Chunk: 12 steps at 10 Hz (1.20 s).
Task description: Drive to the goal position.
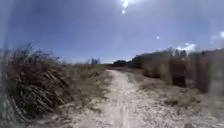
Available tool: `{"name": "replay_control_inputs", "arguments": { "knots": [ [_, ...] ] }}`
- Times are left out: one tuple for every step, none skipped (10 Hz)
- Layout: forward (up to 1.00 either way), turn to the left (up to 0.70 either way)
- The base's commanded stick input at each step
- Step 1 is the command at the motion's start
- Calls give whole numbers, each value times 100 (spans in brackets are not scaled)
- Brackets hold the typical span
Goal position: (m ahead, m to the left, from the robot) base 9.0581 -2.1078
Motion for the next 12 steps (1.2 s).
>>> {"name": "replay_control_inputs", "arguments": {
  "knots": [
    [70,0],
    [70,0],
    [70,0],
    [70,0],
    [70,0],
    [70,-34],
    [70,-26],
    [70,-18],
    [70,-9],
    [70,0],
    [70,0],
    [70,0]
  ]
}}
